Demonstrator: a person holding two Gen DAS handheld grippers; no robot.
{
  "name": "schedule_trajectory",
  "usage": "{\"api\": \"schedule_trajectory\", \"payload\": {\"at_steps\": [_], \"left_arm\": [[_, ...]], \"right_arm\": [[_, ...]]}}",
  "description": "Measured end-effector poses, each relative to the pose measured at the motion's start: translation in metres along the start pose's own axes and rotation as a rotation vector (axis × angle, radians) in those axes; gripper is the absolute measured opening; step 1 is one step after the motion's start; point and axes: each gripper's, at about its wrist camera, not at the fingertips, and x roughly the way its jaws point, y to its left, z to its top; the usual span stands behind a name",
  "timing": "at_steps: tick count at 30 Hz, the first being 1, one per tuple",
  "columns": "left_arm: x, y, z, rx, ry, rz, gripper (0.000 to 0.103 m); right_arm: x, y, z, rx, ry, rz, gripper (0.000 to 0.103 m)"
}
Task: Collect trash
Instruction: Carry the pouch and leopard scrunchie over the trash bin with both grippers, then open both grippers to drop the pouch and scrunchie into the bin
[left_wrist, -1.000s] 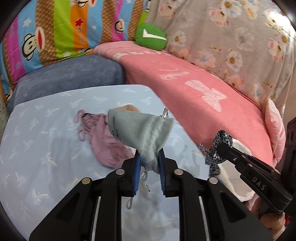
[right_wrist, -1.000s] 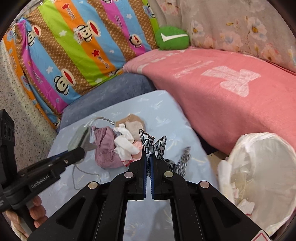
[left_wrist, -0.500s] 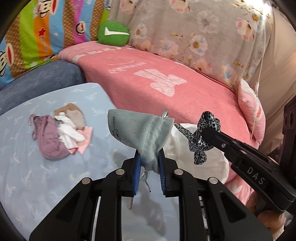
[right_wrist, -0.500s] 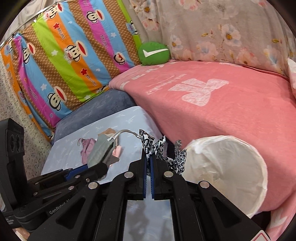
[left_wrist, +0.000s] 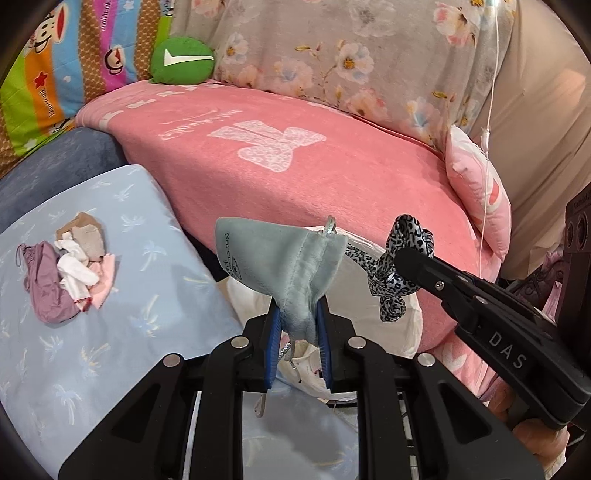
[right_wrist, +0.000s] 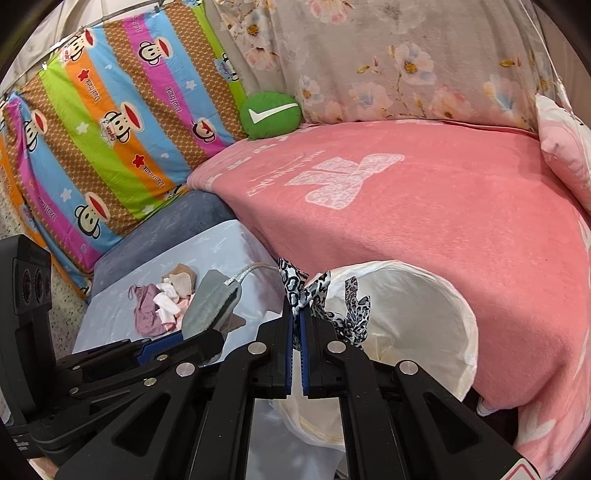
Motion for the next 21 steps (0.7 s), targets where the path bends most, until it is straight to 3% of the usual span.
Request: {"api": "schedule_trajectory", "payload": {"at_steps": [14,17,19,21], "left_arm": [[0.016,-0.029,-0.002,0.040,0.028,-0.042,0.025],[0.016,-0.030,-0.002,0.041,0.020,-0.037,0.035],[0.014,-0.029,-0.002,0.034,0.010,-0.018,0.059],[0.013,-0.027,-0.001,0.026,-0.004,-0.004,0.062]], "right_arm": [[-0.010,-0.026,-0.001,0.028,-0.013,-0.030,0.003],[-0.011,-0.029,0.000,0.032,-0.012,-0.032,0.006],[-0.012,-0.029,0.001,0.035,-0.016,-0.035,0.009],[-0.012,-0.030,0.002,0.034,-0.020,-0.038,0.010]]}}
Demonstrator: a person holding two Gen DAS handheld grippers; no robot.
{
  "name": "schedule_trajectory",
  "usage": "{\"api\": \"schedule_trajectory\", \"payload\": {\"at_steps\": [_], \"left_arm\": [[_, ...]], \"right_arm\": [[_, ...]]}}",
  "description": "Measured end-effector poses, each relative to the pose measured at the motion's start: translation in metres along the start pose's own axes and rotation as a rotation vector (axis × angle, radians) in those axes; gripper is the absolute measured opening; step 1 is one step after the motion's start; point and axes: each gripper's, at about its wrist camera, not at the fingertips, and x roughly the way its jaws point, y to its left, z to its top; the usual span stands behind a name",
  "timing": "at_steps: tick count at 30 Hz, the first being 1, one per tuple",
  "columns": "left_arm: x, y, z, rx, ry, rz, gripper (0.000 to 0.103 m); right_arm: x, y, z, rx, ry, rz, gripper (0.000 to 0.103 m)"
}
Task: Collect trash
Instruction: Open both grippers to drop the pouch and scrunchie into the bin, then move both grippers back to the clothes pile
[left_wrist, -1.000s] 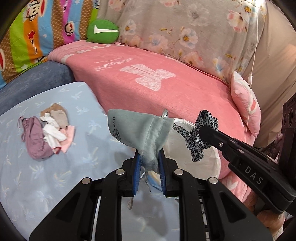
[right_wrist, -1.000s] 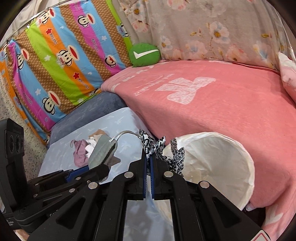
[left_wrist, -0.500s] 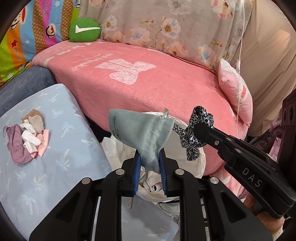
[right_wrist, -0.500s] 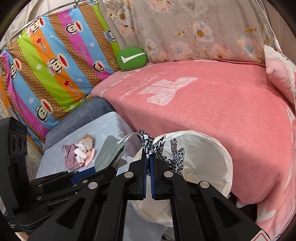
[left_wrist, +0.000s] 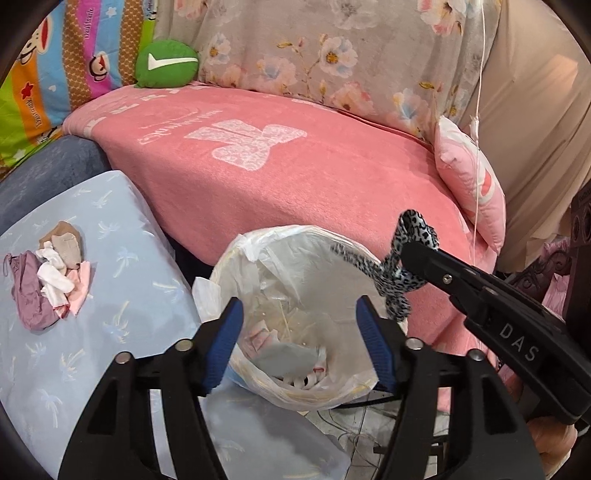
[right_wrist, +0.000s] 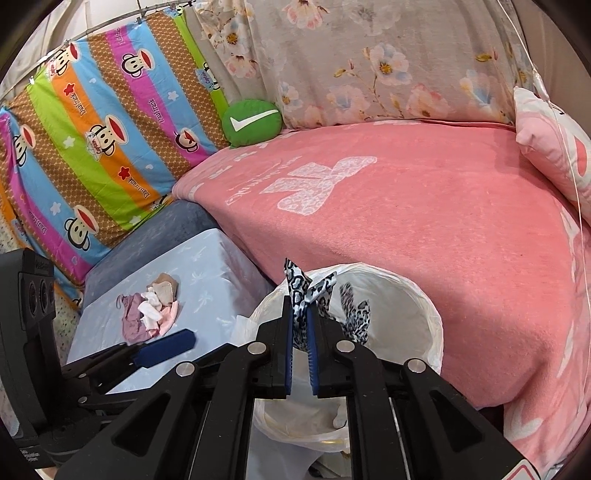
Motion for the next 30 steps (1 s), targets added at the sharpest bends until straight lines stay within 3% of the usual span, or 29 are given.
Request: {"api": "schedule_trajectory", "payload": {"at_steps": [5,16,30], "left_arm": [[-0.001,0.007,0.000,-0.013,0.002,0.015,0.062],[-0.008,0.020,0.000,-0.039,-0.008,0.038,0.062],[-0.026,0.062,-0.007,-0.097,-0.035,0.073,0.062]], "right_arm": [[-0.001,0.000,0.000,0.001,-0.008,-0.005,0.016],[0.004,0.014,0.000,-0.026,0.004,0.015,0.020],[0.018,0.058,-0.005,-0.080,0.028,0.046,0.026]]}}
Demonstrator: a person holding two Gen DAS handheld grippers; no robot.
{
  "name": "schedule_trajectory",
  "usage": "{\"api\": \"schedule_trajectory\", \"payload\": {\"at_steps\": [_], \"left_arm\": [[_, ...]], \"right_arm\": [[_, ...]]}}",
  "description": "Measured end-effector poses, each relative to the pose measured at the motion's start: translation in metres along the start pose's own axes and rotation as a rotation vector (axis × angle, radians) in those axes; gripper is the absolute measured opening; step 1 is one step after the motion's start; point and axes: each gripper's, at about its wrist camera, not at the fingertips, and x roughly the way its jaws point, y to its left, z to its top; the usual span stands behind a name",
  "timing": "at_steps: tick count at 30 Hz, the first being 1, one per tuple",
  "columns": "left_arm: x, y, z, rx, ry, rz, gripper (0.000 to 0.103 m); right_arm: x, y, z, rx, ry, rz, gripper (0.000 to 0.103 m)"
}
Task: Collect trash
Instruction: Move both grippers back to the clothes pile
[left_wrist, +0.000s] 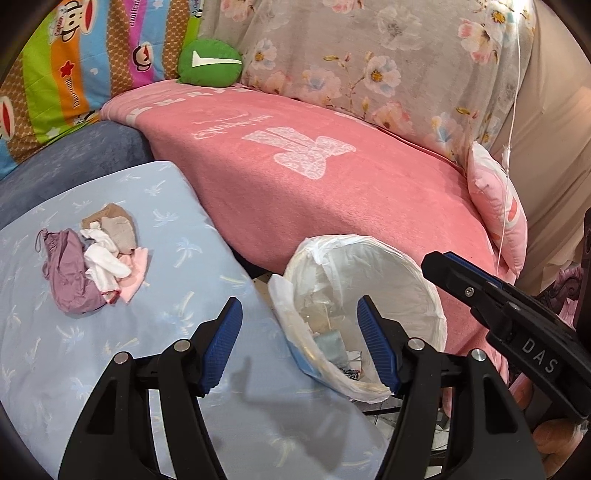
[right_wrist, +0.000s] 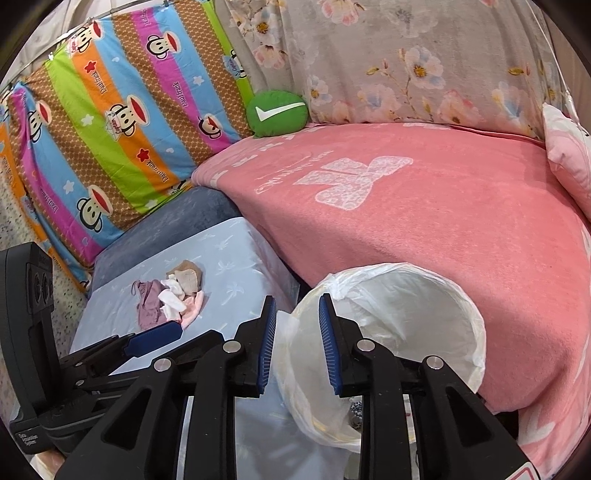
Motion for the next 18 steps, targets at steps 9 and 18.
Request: {"api": "schedule_trajectory", "payload": {"at_steps": [9,18], "left_arm": [[-0.009,0.048,-0.004,-0.082,-0.009,0.054,0.068],[-0.013,0.104,-0.010,-0.145,-0.001,0.137,0.071]], "right_arm": [[0.021,0.042,-0.003,-0.050,0.026,0.035,0.032],[0.054,0.092,-0.010,-0.116,0.071,0.077,0.033]]}}
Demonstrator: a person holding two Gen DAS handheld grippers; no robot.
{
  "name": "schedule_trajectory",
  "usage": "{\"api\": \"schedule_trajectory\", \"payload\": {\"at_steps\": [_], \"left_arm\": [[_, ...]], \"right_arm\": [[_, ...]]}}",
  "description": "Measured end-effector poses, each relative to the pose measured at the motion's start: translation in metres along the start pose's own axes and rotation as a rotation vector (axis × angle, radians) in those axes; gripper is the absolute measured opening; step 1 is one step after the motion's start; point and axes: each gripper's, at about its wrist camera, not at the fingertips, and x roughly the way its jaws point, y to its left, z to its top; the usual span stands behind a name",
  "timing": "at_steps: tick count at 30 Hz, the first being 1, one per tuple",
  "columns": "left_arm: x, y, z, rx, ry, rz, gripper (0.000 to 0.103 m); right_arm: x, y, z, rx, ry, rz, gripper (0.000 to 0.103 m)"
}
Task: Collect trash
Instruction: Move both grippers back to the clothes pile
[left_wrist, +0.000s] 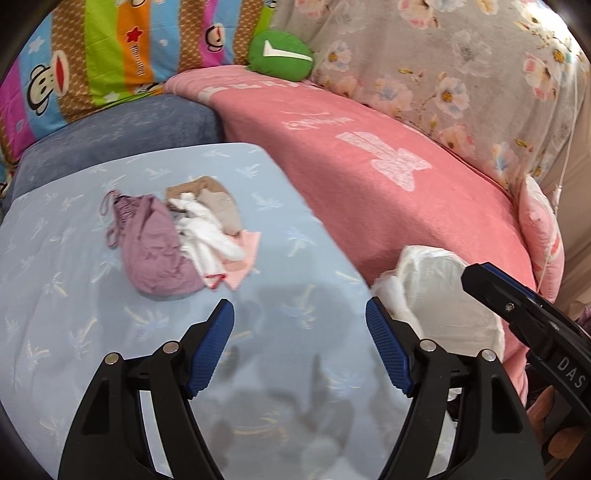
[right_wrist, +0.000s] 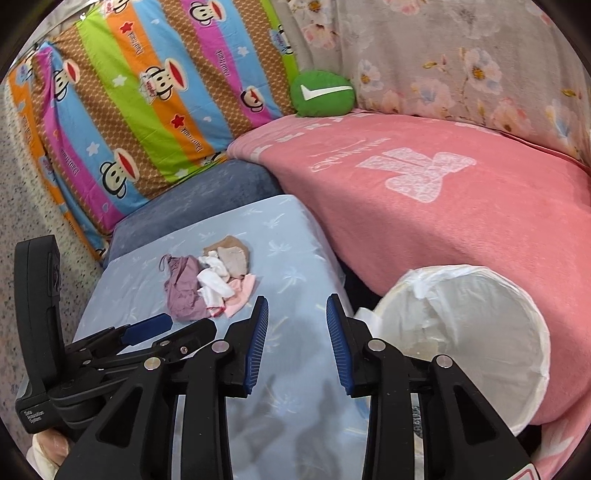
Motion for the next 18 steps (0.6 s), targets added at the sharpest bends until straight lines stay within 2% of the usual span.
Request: {"api": "schedule_trajectory", "payload": {"at_steps": [5,9,18], "left_arm": [[0.005,0.034,0.001,-0.038,0.010,0.052,0.075],[0.013,0.061,0.002,-0.060,0.026,0.117,0.076],[0.033,0.117,0.013,-0.139,0.061,0.165,0.076]], "right_arm": [[0.026,0.022,0.001,-0.021,0.029,0.014,0.038],[0.050,0.037,0.002,-0.037,0.058,0.026,0.039],[0.111,0.072,0.006,-0.069,0.123,0.064,0.039]]}}
